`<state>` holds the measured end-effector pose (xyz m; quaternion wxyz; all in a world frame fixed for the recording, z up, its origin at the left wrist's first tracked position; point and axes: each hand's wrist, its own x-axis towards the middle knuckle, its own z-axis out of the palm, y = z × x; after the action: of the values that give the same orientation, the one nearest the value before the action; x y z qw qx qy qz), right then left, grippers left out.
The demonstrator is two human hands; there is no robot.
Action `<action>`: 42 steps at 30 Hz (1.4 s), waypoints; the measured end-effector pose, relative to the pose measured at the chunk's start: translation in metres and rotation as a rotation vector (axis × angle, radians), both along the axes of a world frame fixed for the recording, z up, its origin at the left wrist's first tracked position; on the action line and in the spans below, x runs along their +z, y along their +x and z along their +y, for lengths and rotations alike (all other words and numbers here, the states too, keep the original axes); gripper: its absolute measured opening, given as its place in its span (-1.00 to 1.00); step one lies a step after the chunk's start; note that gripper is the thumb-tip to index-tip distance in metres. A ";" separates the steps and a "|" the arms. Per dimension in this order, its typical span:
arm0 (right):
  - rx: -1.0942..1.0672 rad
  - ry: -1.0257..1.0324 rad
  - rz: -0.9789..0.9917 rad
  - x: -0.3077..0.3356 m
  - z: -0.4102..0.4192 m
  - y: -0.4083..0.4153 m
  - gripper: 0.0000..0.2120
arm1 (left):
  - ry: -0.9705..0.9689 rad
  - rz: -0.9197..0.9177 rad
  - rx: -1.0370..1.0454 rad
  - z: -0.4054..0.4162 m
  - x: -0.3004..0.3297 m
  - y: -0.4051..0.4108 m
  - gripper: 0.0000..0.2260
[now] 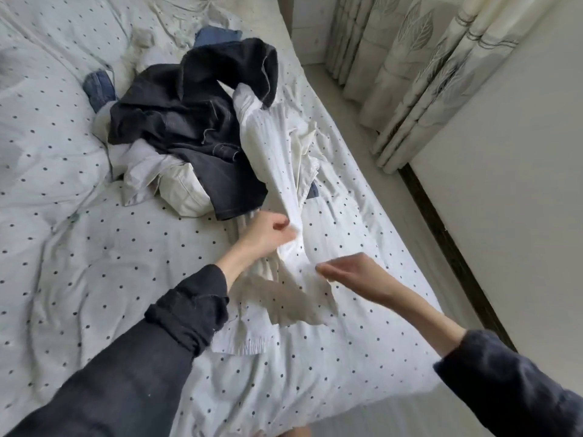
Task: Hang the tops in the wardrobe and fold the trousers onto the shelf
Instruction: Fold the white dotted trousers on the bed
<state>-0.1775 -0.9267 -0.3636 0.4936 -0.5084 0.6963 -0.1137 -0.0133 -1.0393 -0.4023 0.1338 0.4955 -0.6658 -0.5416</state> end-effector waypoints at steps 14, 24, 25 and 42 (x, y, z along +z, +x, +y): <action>-0.348 0.065 0.156 -0.077 -0.078 0.053 -0.88 | 0.281 -0.274 -0.802 0.081 0.010 0.045 -0.78; 0.128 0.103 0.164 -0.064 -0.039 0.046 -0.82 | -0.084 -0.280 0.173 -0.031 -0.002 0.060 -0.71; 0.147 0.134 0.174 -0.064 -0.041 0.043 -0.76 | -0.110 -0.307 0.174 -0.040 -0.004 0.055 -0.72; -0.227 -0.070 0.025 -0.066 -0.256 -0.044 -0.20 | 0.024 -0.403 0.253 -0.173 -0.042 0.008 -0.76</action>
<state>-0.2218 -1.1828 -0.4293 0.4507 -0.4446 0.7512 -0.1868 -0.0049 -1.2126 -0.4446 0.0593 0.6745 -0.6053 -0.4186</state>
